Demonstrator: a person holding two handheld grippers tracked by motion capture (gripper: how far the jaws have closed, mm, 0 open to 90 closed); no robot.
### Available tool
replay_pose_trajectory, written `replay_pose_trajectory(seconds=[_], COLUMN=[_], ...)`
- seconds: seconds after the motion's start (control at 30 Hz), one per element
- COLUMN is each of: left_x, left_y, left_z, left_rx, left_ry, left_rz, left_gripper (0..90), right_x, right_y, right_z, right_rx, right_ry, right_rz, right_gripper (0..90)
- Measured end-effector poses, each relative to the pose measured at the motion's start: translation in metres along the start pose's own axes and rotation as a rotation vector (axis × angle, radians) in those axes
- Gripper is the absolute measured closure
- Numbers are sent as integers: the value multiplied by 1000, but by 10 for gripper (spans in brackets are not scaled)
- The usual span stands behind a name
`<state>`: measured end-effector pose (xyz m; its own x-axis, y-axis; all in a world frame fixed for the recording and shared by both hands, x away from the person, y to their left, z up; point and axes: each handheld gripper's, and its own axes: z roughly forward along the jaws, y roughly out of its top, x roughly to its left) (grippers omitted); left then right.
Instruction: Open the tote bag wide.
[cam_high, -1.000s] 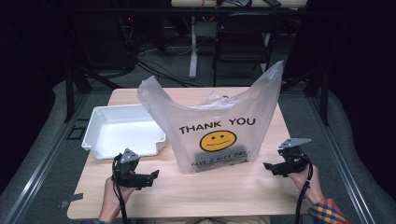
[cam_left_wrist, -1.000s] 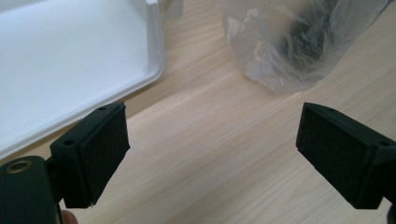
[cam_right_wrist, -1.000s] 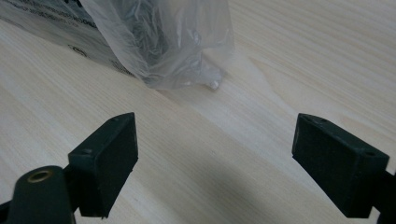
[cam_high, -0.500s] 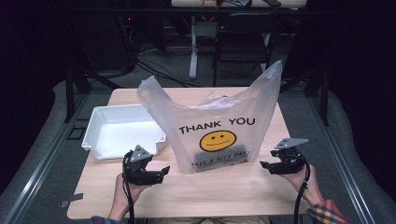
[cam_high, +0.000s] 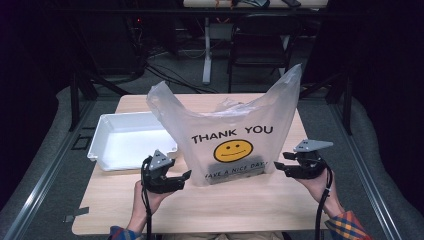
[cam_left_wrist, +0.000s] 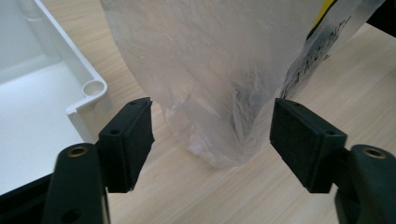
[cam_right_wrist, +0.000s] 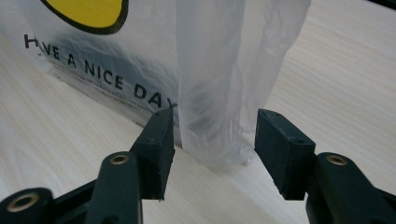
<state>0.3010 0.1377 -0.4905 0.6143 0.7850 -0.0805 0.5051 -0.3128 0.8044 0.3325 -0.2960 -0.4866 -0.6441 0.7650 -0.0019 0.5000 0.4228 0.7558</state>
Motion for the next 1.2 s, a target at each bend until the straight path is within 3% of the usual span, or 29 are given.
replay_pose_trajectory(seconds=[0.17,0.2,0.27,0.33,0.37,0.47,0.53,0.8,1.03,1.2], left_x=[-3,-5,-6,-7,-7,-6,-6,-4,-8,-11], left_y=[3,5,6,6,6,6,6,2,-1,-3], left_z=[8,11,13,16,18,23,26,32,38,43], left_rx=[-20,-23,-26,-25,-26,-23,-8,21,57,87], left_ry=[-1,4,10,15,12,8,-1,-33,-51,-52], left_rz=[9,20,28,27,27,24,31,17,36,58], left_gripper=[455,518,551,640,640,767,813,887,897,898], right_x=[4,6,6,5,5,5,5,1,-3,-8], right_y=[10,14,16,18,18,20,20,17,13,6], right_z=[5,6,7,9,9,13,14,18,23,32], right_rx=[-14,-24,-26,-32,-32,-30,-34,-17,2,45], right_ry=[-5,-20,-21,-24,-24,-32,-32,-27,-28,-15], right_rz=[-24,-36,-40,-43,-43,-44,-40,-11,10,36], right_gripper=[493,554,576,686,686,833,878,900,900,900])
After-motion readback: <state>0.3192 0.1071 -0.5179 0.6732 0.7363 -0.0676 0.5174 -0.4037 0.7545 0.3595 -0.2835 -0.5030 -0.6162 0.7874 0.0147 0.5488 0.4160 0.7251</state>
